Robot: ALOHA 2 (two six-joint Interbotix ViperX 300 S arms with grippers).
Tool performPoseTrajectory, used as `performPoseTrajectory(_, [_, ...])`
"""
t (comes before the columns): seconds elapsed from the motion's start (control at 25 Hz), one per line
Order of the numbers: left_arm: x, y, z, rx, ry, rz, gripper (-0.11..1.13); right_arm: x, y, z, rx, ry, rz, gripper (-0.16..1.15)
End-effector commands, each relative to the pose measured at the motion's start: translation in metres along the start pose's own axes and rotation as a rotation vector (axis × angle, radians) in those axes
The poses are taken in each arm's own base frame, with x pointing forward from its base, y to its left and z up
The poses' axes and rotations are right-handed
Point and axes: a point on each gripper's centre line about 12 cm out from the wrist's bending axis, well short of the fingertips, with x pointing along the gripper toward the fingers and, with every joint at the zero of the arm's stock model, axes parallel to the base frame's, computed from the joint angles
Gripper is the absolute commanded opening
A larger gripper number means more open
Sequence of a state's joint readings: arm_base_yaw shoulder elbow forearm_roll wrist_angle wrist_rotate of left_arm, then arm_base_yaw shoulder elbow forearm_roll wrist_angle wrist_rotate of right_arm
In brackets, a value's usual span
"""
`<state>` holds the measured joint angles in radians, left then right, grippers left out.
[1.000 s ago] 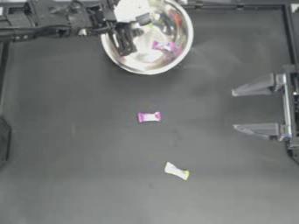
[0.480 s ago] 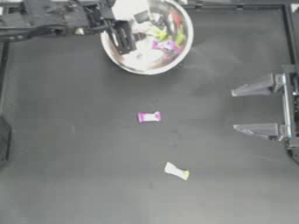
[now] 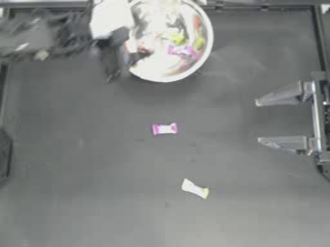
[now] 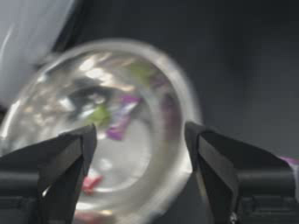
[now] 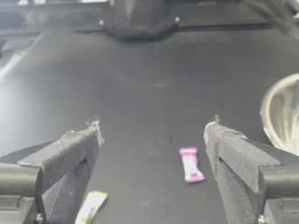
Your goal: Put candies in bowl
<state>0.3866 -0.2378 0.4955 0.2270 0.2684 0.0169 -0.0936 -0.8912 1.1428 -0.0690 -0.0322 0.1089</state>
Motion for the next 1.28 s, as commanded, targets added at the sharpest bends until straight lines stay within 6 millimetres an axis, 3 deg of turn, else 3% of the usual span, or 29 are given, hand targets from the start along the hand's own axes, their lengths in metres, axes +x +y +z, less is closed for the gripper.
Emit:
performPoseTrajectory(0.04, [-0.052, -0.020, 0.015, -0.020, -0.117, -0.054, 0.93, 0.002, 0.001, 0.011, 0.003, -0.023, 0.002, 1.00])
performPoseTrajectory(0.24, [-0.092, -0.049, 0.004, -0.012, -0.179, -0.143, 0.93, 0.002, 0.000, 0.011, 0.003, -0.021, 0.001, 1.00])
performPoseTrajectory(0.44, [-0.119, -0.071, -0.016, 0.005, -0.278, -0.219, 0.93, 0.002, 0.000, 0.012, 0.003, -0.020, 0.000, 1.00])
performPoseTrajectory(0.68, [-0.132, -0.077, -0.048, -0.042, -0.331, -0.250, 0.93, 0.002, 0.000, 0.013, 0.003, -0.002, -0.002, 1.00])
performPoseTrajectory(0.88, [-0.148, -0.076, -0.059, -0.049, -0.380, -0.258, 0.93, 0.003, 0.000, 0.015, 0.013, 0.030, -0.005, 1.00])
performPoseTrajectory(1.0, [-0.148, -0.077, -0.066, -0.059, -0.369, -0.264, 0.93, 0.006, 0.000, 0.018, 0.049, 0.072, -0.009, 1.00])
performPoseTrajectory(1.28, [-0.145, -0.079, -0.072, -0.072, -0.350, -0.269, 0.93, 0.041, 0.008, 0.025, 0.141, 0.402, -0.002, 0.98])
